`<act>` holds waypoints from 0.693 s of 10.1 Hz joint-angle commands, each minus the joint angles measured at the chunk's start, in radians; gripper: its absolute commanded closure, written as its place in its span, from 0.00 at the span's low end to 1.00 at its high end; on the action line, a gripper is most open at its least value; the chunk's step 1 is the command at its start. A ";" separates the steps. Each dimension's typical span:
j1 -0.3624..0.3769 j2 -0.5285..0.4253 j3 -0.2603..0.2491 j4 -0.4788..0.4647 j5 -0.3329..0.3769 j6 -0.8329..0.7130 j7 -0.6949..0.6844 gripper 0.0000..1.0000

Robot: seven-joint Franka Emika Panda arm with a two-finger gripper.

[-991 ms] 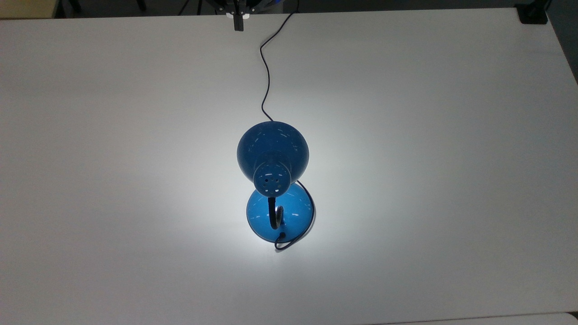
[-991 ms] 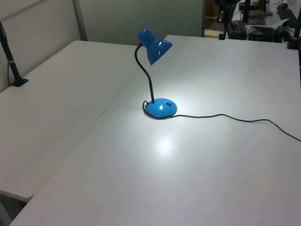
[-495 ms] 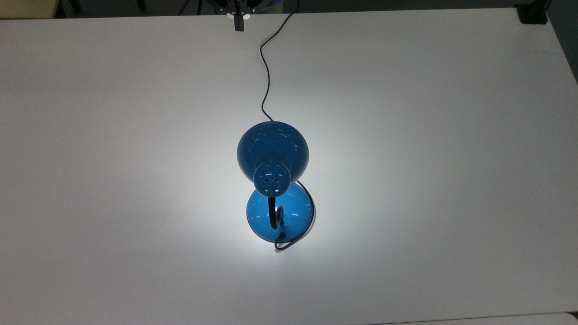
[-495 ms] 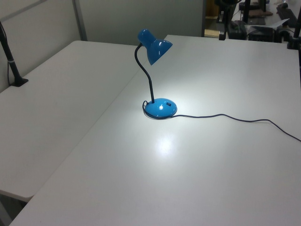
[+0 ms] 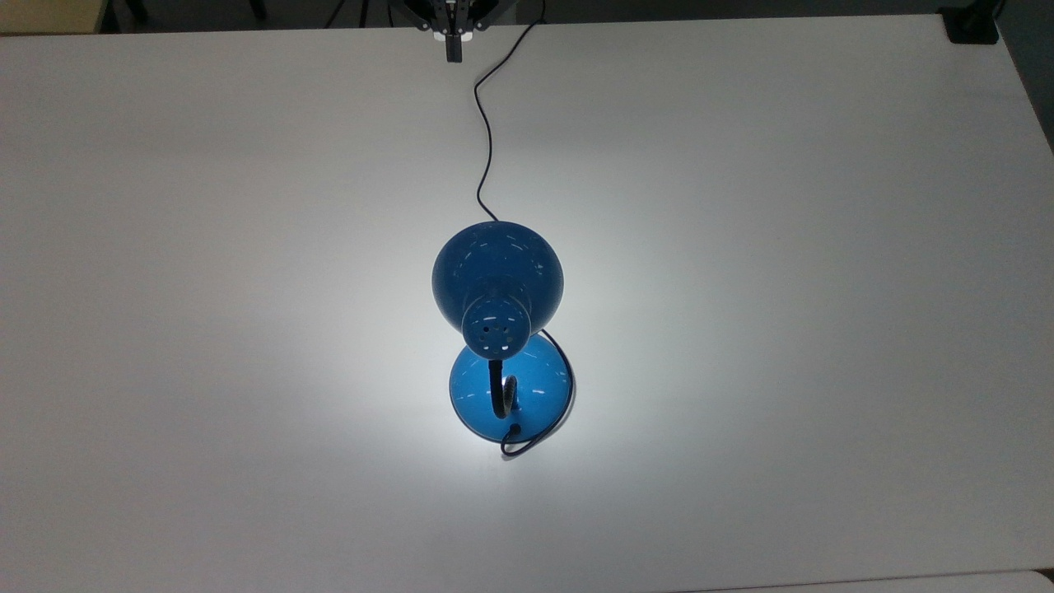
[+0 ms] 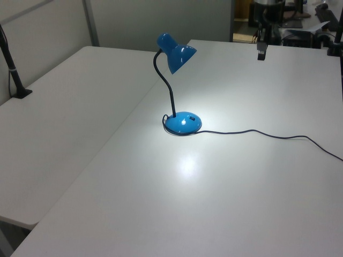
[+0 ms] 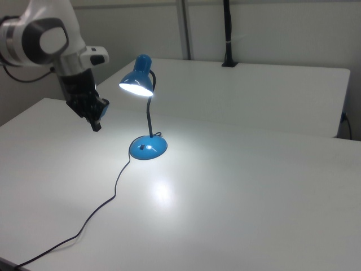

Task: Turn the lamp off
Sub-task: 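Lower the gripper down to the switch on the blue lamp base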

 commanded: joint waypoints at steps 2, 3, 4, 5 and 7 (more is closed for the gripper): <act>0.014 0.005 0.003 -0.200 0.019 0.311 -0.022 1.00; 0.020 0.046 0.004 -0.223 0.021 0.412 -0.022 1.00; 0.029 0.085 0.004 -0.256 0.019 0.538 -0.021 1.00; 0.027 0.125 0.004 -0.267 0.021 0.633 -0.021 1.00; 0.027 0.200 0.004 -0.274 0.019 0.802 -0.010 1.00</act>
